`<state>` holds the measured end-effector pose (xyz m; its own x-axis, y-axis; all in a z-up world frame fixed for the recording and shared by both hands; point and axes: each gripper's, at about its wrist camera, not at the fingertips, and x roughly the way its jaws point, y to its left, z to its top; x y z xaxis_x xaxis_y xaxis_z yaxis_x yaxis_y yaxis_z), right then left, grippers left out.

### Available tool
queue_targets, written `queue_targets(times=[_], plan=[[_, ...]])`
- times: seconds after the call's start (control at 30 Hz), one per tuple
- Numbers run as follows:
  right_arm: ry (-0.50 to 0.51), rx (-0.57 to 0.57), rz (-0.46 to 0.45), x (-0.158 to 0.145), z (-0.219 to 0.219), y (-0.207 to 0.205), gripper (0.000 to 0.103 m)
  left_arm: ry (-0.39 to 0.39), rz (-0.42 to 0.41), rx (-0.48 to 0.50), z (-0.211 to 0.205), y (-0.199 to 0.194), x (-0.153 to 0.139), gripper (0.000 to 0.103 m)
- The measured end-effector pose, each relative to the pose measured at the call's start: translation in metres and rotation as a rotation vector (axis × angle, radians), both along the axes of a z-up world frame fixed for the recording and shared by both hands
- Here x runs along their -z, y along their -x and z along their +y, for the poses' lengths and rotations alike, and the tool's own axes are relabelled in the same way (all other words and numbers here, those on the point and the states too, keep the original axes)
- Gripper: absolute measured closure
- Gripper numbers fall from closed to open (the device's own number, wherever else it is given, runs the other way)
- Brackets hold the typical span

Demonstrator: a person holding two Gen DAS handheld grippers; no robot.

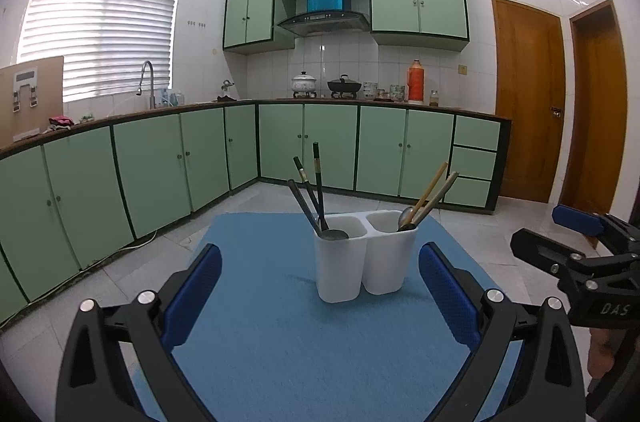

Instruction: Organize utensils

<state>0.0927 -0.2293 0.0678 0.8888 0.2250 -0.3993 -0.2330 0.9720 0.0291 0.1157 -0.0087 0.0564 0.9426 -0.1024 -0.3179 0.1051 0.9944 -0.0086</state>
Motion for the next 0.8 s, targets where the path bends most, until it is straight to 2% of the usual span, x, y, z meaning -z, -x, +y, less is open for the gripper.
queue_targets(times=[0.8], plan=[[0.013, -0.007, -0.003, 0.0032, 0.0015, -0.0037, 0.005, 0.005, 0.011, 0.003, 0.0003, -0.0049, 0.0042, 0.006]])
